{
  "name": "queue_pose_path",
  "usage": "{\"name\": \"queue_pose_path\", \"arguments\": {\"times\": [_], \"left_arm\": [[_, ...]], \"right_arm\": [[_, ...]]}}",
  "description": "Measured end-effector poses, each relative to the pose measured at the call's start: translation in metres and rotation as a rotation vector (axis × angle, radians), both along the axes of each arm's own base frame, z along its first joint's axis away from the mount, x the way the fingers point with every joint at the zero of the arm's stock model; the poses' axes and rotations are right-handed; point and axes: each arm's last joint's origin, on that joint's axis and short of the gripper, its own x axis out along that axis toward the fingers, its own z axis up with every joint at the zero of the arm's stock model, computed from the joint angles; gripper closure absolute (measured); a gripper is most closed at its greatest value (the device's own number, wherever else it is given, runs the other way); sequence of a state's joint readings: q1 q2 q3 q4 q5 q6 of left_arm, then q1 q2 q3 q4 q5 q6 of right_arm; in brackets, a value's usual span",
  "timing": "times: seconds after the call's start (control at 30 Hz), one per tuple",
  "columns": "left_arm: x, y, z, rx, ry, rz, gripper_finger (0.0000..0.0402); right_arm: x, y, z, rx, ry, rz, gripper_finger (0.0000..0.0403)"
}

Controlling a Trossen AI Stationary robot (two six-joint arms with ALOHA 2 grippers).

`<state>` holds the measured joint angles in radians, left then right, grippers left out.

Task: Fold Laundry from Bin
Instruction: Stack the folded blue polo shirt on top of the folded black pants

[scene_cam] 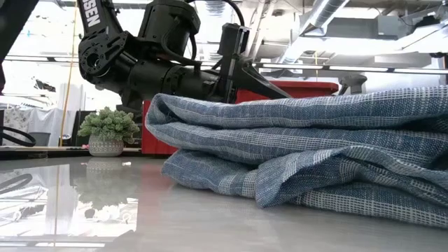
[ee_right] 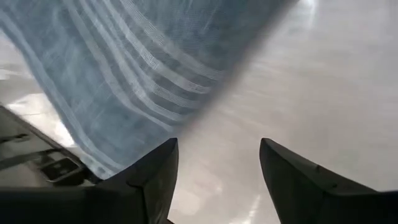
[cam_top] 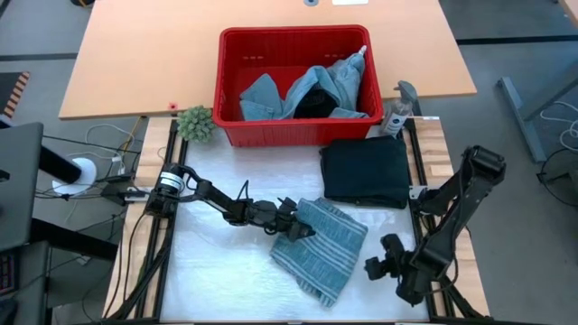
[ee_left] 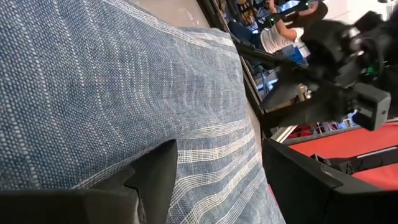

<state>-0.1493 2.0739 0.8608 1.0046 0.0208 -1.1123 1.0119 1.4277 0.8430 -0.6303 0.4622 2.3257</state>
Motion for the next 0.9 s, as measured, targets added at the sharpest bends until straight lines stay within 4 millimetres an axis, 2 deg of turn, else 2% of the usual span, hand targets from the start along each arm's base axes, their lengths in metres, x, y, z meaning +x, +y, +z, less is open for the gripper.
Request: {"name": "queue_pose_path", "arguments": {"times": [0.23, 0.47, 0.73, 0.9], "left_arm": [[0.0, -0.001, 0.0, 0.0, -0.001, 0.001, 0.0175], [0.0, -0.001, 0.001, -0.002, -0.002, 0.006, 0.0175], [0.0, 0.0, 0.001, 0.002, -0.004, 0.036, 0.0175], [0.0, 0.0, 0.001, 0.009, -0.004, 0.041, 0.0175]], "right_arm": [[0.002, -0.007, -0.028, -0.052, -0.017, -0.034, 0.0142], [0.023, -0.016, -0.044, -0.149, -0.048, -0.125, 0.0142], [0.048, 0.0, -0.075, -0.073, -0.127, -0.18, 0.0142], [0.058, -0.005, -0.077, -0.076, -0.161, -0.236, 0.0142]]}}
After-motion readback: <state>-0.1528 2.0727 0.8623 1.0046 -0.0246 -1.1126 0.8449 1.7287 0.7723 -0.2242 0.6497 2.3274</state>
